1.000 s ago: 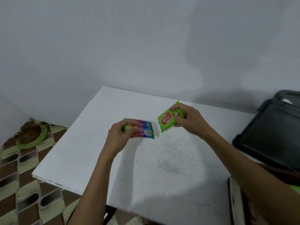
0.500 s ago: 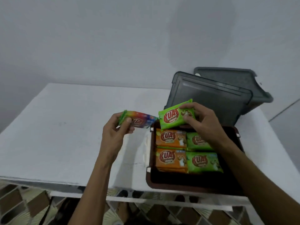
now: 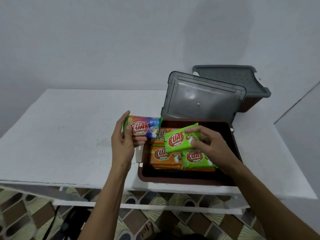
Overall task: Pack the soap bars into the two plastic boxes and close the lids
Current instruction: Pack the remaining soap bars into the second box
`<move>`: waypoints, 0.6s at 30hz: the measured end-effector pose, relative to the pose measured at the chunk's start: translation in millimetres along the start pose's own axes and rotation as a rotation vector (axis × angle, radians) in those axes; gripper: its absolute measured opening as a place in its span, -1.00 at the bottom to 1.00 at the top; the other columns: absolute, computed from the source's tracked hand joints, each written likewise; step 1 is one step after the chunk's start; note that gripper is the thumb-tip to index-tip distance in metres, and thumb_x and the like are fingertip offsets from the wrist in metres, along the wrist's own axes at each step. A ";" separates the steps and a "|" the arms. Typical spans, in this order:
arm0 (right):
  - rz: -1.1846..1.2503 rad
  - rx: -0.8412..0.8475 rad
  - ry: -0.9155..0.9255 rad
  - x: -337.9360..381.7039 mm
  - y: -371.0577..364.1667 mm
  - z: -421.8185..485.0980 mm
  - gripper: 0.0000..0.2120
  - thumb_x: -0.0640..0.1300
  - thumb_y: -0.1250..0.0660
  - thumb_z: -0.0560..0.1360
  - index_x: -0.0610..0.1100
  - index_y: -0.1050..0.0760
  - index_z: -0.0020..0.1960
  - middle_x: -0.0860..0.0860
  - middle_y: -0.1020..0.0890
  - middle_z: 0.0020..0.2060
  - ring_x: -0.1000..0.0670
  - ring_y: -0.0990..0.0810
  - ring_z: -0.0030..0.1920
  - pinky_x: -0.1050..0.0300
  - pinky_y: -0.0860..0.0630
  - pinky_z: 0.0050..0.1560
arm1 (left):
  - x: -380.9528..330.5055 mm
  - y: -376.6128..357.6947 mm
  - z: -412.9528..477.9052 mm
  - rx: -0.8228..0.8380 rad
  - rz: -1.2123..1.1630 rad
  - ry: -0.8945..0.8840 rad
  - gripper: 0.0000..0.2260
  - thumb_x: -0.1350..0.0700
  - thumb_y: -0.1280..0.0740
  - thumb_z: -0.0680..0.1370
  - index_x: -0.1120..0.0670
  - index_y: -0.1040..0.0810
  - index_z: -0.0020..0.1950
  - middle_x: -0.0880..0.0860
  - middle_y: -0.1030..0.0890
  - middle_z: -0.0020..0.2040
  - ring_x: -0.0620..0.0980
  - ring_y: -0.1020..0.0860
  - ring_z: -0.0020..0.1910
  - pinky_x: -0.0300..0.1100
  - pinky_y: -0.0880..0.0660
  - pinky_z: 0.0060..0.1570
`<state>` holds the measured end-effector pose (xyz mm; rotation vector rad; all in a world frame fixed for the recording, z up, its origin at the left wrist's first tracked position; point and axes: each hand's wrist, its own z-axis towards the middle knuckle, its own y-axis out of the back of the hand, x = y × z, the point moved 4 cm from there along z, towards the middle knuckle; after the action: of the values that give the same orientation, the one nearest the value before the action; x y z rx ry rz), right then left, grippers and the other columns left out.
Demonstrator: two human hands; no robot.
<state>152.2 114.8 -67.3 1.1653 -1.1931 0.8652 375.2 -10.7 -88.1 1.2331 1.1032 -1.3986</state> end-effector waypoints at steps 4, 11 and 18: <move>0.012 0.085 -0.100 -8.8 -11.3 -3.9 -0.73 -0.36 -0.27 0.56 -0.10 -0.53 0.19 -0.17 -0.65 0.08 -0.07 -0.71 -0.04 -0.05 -0.66 -0.04 | 10.6 -1.3 2.9 -0.009 0.048 0.065 -0.72 0.10 -0.14 0.67 -0.10 -0.46 0.34 0.18 -0.64 0.02 -0.03 -0.65 -0.35 -0.23 -0.62 -0.33; -0.137 0.218 -0.176 -28.3 -36.1 -0.6 -0.64 -0.28 -0.29 0.57 -0.08 -0.44 0.34 -0.16 -0.69 -0.03 -0.08 -0.70 -0.11 0.05 -0.66 -0.06 | 18.8 1.4 3.9 -0.023 0.122 0.085 -0.76 0.08 -0.17 0.66 -0.02 -0.48 0.32 0.04 -0.65 -0.04 -0.03 -0.66 -0.36 -0.27 -0.60 -0.35; -0.681 0.219 -0.083 -31.8 -39.6 6.2 -0.67 -0.04 -0.29 0.58 0.10 -0.40 0.32 -0.03 -0.45 -0.48 -0.03 -0.47 -0.42 0.05 -0.43 -0.30 | 19.9 2.4 5.8 -0.004 0.090 0.107 -0.74 0.07 -0.19 0.65 -0.03 -0.45 0.34 0.05 -0.65 -0.02 -0.04 -0.67 -0.33 -0.27 -0.61 -0.32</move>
<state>182.2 102.4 -106.9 1.6629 -0.6885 0.4301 375.6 -18.4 -107.4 1.3508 1.1082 -1.2746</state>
